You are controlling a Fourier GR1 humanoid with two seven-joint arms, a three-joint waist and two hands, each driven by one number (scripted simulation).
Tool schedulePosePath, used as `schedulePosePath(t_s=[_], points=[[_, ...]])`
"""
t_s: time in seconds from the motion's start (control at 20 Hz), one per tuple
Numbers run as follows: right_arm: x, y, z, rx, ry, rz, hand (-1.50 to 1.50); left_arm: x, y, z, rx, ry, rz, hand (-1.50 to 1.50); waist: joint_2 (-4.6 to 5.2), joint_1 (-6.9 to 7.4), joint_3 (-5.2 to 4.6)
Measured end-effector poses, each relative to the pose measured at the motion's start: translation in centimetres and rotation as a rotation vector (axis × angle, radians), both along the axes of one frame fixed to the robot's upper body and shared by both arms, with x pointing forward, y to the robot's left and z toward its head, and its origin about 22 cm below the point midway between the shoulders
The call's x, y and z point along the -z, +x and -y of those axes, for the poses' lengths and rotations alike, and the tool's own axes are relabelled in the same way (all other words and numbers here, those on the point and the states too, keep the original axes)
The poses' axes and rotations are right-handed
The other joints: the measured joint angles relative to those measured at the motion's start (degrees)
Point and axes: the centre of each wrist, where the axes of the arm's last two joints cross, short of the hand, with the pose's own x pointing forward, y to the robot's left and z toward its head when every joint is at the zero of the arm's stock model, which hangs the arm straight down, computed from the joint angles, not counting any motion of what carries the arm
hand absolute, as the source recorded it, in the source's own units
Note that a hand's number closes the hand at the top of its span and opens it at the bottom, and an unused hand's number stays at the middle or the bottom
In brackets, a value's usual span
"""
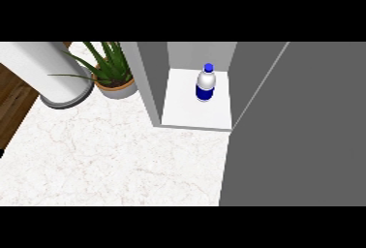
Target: Pick up the bottled water, place it into the cabinet and close the cabinet
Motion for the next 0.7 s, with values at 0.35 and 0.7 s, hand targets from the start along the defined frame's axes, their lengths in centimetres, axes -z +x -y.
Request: schedulePosePath(t_s=[0.35,0.7], points=[[-1.8,1.5,-3.9,-0.037,0.021,0.001,1.5,-0.6,-0.3,-1.5,0.006,0.001,0.009,-1.5,0.14,0.72,0.11],[-4.3,2.8,-8.9,0.008,-0.005,0.034,1.5,-1.1,-0.8,-2.8,0.022,0.001,0.018,-1.5,0.73,2.2,0.32]])
